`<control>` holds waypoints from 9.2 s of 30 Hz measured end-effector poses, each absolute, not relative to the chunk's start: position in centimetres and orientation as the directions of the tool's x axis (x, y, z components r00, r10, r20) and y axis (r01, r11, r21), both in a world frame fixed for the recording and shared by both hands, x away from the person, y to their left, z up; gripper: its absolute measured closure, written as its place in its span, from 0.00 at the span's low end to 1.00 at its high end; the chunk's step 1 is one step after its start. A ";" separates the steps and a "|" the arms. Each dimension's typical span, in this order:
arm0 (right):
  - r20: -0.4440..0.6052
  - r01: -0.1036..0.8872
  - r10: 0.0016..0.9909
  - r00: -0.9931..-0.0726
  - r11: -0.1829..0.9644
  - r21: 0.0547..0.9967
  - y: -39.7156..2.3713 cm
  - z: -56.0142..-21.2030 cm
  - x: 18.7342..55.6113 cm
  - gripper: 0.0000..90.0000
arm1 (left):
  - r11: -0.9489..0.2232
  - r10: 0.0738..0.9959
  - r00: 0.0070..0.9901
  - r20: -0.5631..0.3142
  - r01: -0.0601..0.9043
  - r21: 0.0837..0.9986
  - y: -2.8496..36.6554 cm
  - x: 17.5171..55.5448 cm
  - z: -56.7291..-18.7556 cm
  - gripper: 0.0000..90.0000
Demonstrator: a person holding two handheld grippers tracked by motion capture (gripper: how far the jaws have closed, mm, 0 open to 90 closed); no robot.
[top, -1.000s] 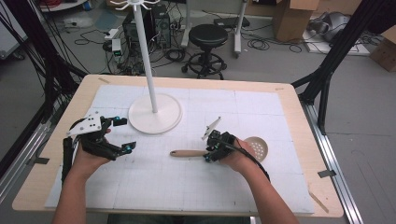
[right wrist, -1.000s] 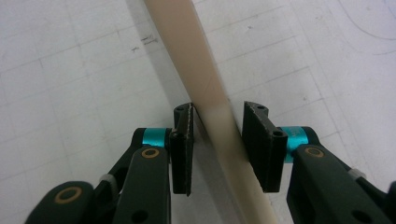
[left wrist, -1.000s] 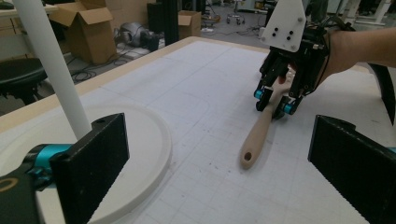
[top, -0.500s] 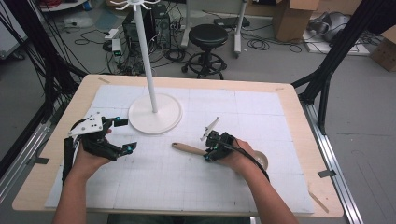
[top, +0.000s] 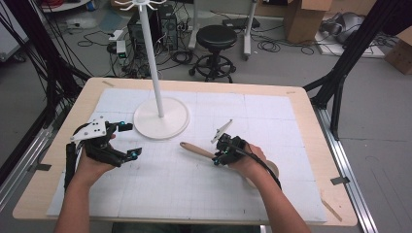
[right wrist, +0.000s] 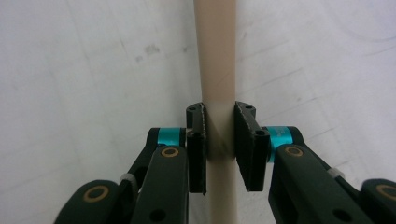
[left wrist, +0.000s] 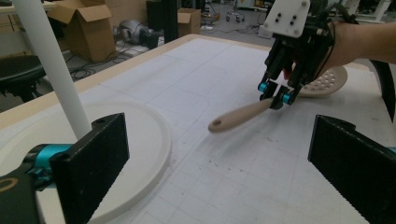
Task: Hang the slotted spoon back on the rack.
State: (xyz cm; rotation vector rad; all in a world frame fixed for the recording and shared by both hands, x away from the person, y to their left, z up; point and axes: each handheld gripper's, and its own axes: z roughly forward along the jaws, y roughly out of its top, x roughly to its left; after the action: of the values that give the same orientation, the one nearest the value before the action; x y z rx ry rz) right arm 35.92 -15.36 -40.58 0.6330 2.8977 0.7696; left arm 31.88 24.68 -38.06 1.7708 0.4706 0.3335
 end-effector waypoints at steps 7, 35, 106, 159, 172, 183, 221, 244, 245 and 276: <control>0.059 0.364 0.433 -0.900 0.668 0.649 -17.3 -37.4 35.6 0.85 | -0.205 0.479 0.877 -0.020 0.134 0.970 24.6 31.8 -38.0 0.06; 0.056 0.250 0.383 -0.922 0.479 0.841 -17.9 -29.9 35.5 0.84 | -0.176 0.486 0.874 -0.021 0.122 0.977 25.1 31.5 -37.6 0.06; -0.053 0.183 0.377 -0.925 0.560 0.808 -7.9 -16.4 46.8 0.84 | -0.125 0.481 0.876 -0.036 0.109 0.986 25.9 31.4 -37.1 0.06; -0.002 0.259 0.423 -0.906 0.558 0.788 -5.6 -17.3 49.4 0.84 | -0.120 0.482 0.876 -0.034 0.104 0.987 26.3 31.5 -37.1 0.06; -0.003 0.255 0.439 -0.898 0.529 0.810 -6.2 -17.7 48.8 0.57 | -0.120 0.480 0.876 -0.037 0.107 0.987 26.2 31.5 -37.2 0.06; -0.027 0.204 0.404 -0.915 0.519 0.830 -8.6 -18.4 46.2 0.46 | -0.128 0.479 0.877 -0.036 0.111 0.986 26.1 31.5 -37.2 0.06; 0.017 0.178 0.411 -0.912 0.358 0.916 -19.7 -27.2 37.5 0.29 | -0.126 0.475 0.879 -0.047 0.121 0.985 25.9 31.5 -37.4 0.06; 0.101 0.288 0.540 -0.836 0.275 0.917 -24.2 -35.6 33.4 0.21 | -0.121 0.475 0.877 -0.066 0.139 0.983 25.8 31.8 -38.0 0.06; 0.102 0.289 0.541 -0.835 0.272 0.918 -24.3 -35.8 33.3 0.21 | -0.124 0.475 0.878 -0.064 0.139 0.982 25.7 31.8 -38.0 0.06; 0.141 0.342 0.607 -0.782 0.230 0.911 -26.3 -38.2 32.5 0.17 | -0.115 0.461 0.885 -0.073 0.141 0.983 25.5 32.0 -38.2 0.06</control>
State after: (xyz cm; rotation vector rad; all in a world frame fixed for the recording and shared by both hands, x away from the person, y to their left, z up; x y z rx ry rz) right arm 32.50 -26.32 -38.17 0.8933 2.2596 1.5752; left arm 32.00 25.49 -38.18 1.6829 0.4675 0.2885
